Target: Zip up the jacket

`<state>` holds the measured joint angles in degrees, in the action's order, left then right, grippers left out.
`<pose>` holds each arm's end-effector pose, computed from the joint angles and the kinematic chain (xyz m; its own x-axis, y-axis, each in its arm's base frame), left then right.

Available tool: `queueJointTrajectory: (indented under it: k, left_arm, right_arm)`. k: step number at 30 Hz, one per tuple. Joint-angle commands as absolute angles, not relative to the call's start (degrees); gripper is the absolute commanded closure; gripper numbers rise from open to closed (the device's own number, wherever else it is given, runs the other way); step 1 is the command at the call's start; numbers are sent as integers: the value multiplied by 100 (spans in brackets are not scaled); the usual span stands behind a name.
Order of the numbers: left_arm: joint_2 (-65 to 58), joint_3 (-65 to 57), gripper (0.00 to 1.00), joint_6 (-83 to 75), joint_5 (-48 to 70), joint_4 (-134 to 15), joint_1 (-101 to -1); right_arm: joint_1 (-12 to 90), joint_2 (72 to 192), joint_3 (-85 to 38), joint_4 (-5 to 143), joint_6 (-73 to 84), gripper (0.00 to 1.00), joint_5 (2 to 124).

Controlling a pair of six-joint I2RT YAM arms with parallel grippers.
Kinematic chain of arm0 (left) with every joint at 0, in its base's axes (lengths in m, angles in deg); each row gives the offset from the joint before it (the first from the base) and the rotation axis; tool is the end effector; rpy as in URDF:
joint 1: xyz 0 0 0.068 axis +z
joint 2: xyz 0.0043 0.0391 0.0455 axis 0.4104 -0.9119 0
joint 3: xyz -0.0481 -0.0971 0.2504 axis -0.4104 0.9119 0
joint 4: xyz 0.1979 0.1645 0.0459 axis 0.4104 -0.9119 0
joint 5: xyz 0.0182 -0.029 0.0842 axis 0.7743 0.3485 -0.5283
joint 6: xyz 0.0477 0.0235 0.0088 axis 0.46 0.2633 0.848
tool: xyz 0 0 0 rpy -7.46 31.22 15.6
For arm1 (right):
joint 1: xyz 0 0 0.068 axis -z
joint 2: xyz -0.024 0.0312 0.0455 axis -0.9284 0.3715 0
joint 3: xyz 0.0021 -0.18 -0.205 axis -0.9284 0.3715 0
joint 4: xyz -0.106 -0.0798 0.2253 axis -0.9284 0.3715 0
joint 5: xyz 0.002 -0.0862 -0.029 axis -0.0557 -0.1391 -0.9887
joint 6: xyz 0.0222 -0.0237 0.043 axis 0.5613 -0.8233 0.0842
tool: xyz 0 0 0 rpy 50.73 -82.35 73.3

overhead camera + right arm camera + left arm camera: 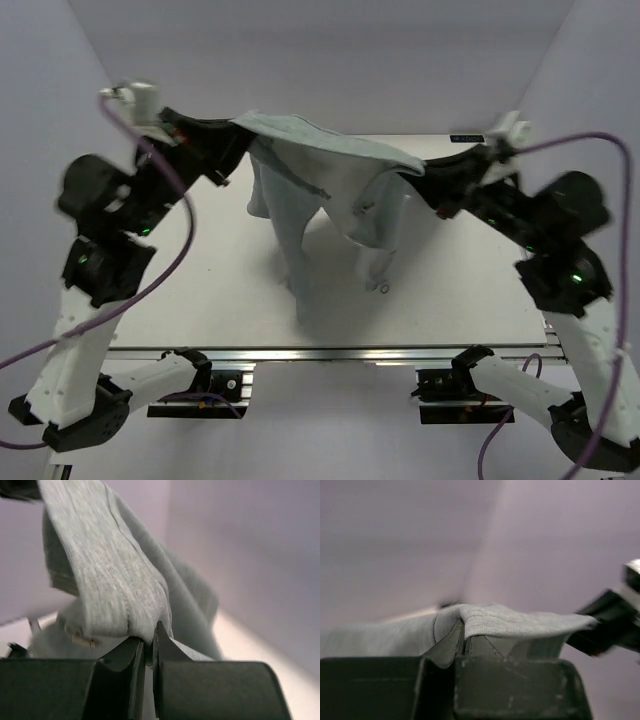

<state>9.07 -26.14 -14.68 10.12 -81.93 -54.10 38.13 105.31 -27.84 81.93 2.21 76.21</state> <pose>0.1548 -0.0941 0.5497 -0.0668 -0.3914 -0.9178 0.6208 0.7038 -0.3453 0.1380 0.0942 0.5101 0.1338 0.1419 -0.9808 -0.7742 0.6328 -0.0140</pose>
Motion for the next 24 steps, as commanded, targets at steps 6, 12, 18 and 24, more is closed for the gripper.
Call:
queueJointTrajectory:
  k: [6, 12, 18, 24]
  left_arm:
    - [788, -4163, 100, -2372, 2052, -7151, -5394]
    - [323, -4340, 100, -2260, 1201, -7123, -5394]
    - [-1109, -4103, 100, -2048, -1003, -7721, -5394]
    - [-3683, -4567, 74, -2881, 115, -8459, -4113]
  right_arm:
    - [3849, 10489, -5070, 8292, 37, 100, 8112]
    - [3849, 11305, -5397, 8397, 143, 100, 6600]
    - [3857, 12604, -5037, 8476, 55, 100, 4781]
    - [4341, 14978, -5255, 9055, 748, 100, 4937]
